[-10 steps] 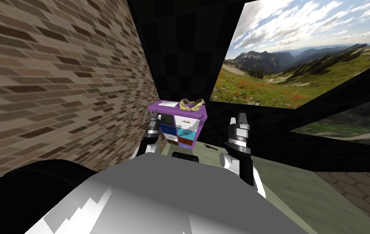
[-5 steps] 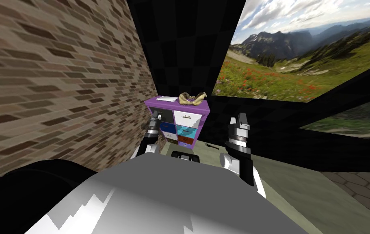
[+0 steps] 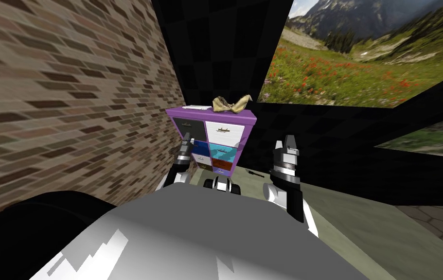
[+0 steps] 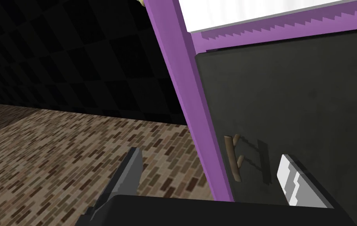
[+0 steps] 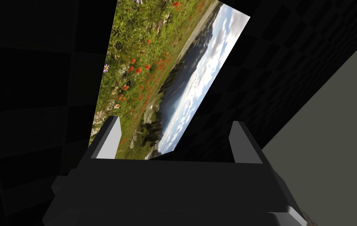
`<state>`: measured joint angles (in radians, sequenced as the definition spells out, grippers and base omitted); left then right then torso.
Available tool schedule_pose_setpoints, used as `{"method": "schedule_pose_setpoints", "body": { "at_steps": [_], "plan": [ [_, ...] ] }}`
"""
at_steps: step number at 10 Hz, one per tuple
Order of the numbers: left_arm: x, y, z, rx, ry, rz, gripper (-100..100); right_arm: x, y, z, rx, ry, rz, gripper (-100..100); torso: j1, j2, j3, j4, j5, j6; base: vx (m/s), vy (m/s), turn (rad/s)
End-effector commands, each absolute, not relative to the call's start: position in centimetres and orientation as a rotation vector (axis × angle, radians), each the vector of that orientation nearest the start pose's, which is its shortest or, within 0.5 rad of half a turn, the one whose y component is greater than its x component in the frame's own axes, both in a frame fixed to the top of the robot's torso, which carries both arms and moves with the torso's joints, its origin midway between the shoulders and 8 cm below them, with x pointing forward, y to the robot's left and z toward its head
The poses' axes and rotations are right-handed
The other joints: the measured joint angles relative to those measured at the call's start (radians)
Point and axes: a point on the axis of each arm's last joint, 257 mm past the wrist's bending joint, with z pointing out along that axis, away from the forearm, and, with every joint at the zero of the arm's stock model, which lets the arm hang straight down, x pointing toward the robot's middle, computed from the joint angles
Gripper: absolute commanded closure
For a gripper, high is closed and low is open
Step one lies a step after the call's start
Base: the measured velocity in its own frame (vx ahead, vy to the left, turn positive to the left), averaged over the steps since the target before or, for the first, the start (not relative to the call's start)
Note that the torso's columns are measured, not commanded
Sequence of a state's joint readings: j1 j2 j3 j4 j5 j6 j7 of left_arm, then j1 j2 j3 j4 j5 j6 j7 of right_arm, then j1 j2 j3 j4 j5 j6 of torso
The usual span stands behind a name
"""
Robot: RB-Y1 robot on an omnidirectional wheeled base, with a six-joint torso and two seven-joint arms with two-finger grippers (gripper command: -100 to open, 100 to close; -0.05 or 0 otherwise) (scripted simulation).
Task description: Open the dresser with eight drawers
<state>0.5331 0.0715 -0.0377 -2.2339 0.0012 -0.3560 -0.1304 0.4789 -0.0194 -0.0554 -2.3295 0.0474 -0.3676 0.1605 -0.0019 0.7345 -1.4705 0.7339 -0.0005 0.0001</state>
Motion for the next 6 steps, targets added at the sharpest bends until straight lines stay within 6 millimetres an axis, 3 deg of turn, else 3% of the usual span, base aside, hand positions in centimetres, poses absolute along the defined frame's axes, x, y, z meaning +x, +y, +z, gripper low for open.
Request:
{"method": "schedule_pose_setpoints", "body": {
  "at_steps": [1, 6],
  "plan": [
    [37.6, 27.0, -5.5, -0.710, 0.913, -1.143, -100, 35.5, -29.2, 2.9, 0.595, 0.730, 1.057, 0, 0.000, 0.003, -0.004, 0.003, 0.000, 0.000, -0.001, -0.069, -0.002],
    [38.8, 27.1, -8.8, -0.718, 0.980, -1.119, -100, 35.5, -29.2, 2.9, 0.595, 0.730, 1.057, 0, 0.002, 0.004, -0.005, 0.004, 0.000, 0.000, 0.004, -0.065, -0.004]
  ]
}}
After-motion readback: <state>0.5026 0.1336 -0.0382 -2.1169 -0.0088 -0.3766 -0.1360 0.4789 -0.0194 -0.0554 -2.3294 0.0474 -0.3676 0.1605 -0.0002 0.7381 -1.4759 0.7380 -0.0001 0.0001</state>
